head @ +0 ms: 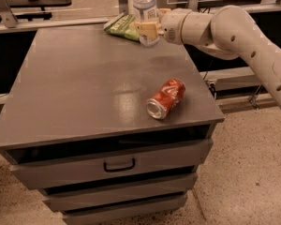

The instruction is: Move blue plastic bottle near green jalapeno chip bag

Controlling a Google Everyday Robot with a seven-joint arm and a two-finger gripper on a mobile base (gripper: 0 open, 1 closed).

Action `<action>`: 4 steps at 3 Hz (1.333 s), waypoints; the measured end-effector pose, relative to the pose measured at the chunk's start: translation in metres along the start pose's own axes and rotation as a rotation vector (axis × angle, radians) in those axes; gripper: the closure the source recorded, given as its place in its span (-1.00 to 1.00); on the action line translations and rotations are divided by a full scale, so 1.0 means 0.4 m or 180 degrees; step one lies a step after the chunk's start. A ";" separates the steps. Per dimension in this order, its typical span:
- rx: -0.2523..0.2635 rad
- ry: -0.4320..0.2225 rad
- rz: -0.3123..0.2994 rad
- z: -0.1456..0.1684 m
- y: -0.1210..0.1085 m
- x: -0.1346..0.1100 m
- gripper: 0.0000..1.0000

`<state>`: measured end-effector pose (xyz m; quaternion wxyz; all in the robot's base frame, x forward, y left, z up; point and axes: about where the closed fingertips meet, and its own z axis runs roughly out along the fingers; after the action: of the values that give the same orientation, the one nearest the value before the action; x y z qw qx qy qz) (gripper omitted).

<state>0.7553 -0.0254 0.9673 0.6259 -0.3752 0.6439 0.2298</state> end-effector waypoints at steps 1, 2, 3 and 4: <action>0.0133 -0.0060 0.0073 -0.023 -0.175 0.018 1.00; 0.0059 -0.0007 0.0202 -0.026 -0.253 0.040 1.00; -0.0125 0.0015 0.0433 -0.008 -0.274 0.085 1.00; -0.0289 -0.0012 0.0617 0.014 -0.278 0.132 1.00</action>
Offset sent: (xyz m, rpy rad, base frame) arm 0.1074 -0.1157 0.0161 0.0603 0.0755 -0.0255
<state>0.8478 -0.0996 0.9343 0.5843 -0.3387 0.6650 0.3188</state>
